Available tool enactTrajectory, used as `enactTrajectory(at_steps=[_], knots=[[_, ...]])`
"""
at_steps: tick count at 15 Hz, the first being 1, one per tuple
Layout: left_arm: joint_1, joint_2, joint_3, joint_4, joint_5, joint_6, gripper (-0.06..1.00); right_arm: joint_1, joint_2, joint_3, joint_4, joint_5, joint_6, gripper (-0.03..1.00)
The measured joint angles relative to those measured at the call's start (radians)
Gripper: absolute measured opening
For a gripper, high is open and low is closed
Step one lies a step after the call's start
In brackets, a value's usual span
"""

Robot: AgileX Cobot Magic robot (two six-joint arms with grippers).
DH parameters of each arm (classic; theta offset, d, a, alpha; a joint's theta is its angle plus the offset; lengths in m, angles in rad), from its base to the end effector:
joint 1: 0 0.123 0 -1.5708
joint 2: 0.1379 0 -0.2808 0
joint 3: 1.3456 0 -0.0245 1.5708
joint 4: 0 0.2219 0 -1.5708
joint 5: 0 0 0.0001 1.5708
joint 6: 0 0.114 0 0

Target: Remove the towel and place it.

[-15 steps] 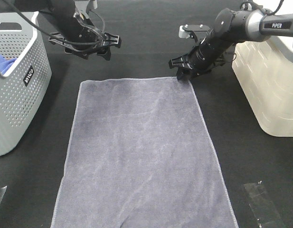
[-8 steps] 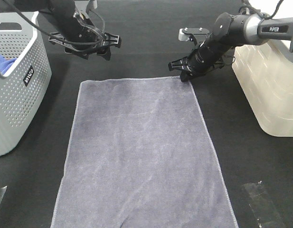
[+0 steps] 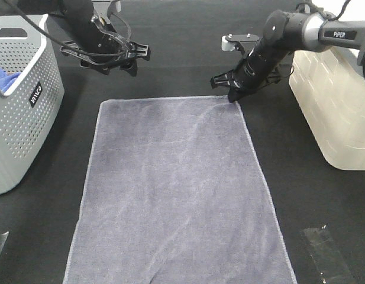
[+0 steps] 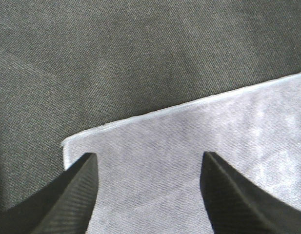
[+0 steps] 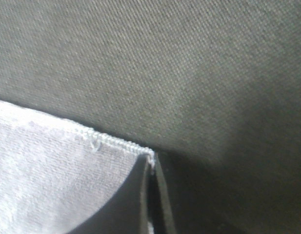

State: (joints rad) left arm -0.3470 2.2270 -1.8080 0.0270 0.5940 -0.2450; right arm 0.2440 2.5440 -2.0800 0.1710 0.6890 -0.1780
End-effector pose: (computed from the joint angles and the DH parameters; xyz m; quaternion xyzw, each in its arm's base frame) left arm 0.4581 -0.1638 0.1796 0.0565 0.9467 -0.0822 0.3063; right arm 0.5040 0.1382 0.0899 -0.1529 0.9539 0.0772 0.2465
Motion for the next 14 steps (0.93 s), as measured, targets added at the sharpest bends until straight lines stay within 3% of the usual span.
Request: enactTrajectory(at_steps=[5,14], knots=[[0.000,0.003,0.000,0.132,-0.077,-0.122,0.59,0.000,0.000,-0.143,-0.202,0.153,0.134,0.00],[0.039,0.161,-0.016,0.103,-0.097,-0.198,0.59,0.000,0.000,-0.176,-0.219,0.176,0.154,0.00]])
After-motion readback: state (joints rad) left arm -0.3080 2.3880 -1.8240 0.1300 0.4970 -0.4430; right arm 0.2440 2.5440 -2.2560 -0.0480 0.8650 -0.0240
